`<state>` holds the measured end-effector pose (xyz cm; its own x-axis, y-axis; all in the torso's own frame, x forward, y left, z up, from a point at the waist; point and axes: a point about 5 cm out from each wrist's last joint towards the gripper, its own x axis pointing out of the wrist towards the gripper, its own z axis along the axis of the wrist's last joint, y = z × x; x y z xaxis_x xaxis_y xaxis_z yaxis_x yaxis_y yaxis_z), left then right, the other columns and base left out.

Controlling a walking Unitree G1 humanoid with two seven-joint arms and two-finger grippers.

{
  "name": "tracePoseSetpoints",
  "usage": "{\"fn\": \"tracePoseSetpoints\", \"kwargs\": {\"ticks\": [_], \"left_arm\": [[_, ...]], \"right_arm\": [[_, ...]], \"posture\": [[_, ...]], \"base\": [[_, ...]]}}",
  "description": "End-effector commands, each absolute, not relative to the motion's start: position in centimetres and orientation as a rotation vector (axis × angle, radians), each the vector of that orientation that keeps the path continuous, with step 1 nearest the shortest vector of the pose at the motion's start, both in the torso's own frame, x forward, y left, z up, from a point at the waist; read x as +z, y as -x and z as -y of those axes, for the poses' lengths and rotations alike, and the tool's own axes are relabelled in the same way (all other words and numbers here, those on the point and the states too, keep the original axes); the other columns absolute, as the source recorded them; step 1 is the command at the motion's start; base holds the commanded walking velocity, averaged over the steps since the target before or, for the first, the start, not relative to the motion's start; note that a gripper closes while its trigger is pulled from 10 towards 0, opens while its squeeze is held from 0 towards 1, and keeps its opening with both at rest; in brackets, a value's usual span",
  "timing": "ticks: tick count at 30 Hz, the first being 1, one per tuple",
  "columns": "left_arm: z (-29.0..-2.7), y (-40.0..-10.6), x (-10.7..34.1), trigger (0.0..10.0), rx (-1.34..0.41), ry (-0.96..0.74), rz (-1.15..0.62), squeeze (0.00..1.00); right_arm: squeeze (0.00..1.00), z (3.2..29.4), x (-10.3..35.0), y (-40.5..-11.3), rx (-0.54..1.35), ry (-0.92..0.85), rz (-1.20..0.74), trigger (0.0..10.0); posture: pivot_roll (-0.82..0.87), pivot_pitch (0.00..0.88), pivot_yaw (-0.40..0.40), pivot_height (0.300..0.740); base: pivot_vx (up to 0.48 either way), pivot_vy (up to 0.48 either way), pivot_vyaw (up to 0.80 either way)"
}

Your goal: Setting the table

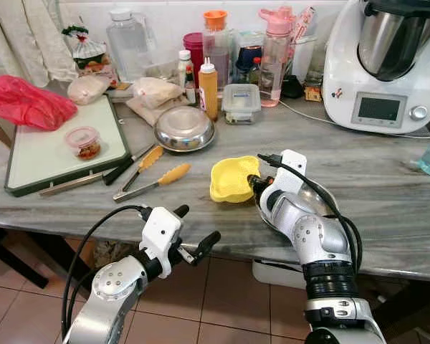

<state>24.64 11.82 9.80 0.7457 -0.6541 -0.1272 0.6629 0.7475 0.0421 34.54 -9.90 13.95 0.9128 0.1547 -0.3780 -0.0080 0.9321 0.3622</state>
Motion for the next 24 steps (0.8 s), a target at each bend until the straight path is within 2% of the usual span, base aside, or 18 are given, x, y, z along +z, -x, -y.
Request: {"fn": "tracePoseSetpoints", "kwargs": {"ticks": [1, 14, 21, 24], "left_arm": [[-11.8, -24.9, 9.9, 10.0, -0.729, -0.102, -0.108, 0.00], [-11.7, -24.9, 9.8, 10.0, -0.732, -0.108, -0.109, 0.00], [-11.6, -24.9, 9.8, 10.0, -0.728, -0.110, -0.107, 0.00], [-11.7, -24.8, 9.8, 10.0, -0.726, -0.107, -0.110, 0.00]], "right_arm": [[1.00, 9.6, 14.9, -34.6, 0.107, -0.339, -0.365, 10.0], [1.00, 10.0, 16.3, -34.2, 0.121, -0.225, -0.241, 10.0], [1.00, 11.3, 17.0, -33.1, 0.093, -0.078, -0.144, 10.0], [1.00, 12.8, 16.2, -32.0, 0.061, -0.048, -0.160, 10.0]], "posture": [[-0.04, 0.000, 0.031, 0.740], [-0.04, 0.000, 0.034, 0.740], [-0.04, 0.000, 0.031, 0.740], [-0.05, 0.004, 0.031, 0.740]], "base": [[0.000, 0.000, 0.00], [0.000, 0.000, 0.00], [0.000, 0.000, 0.00], [0.000, 0.000, 0.00]]}}
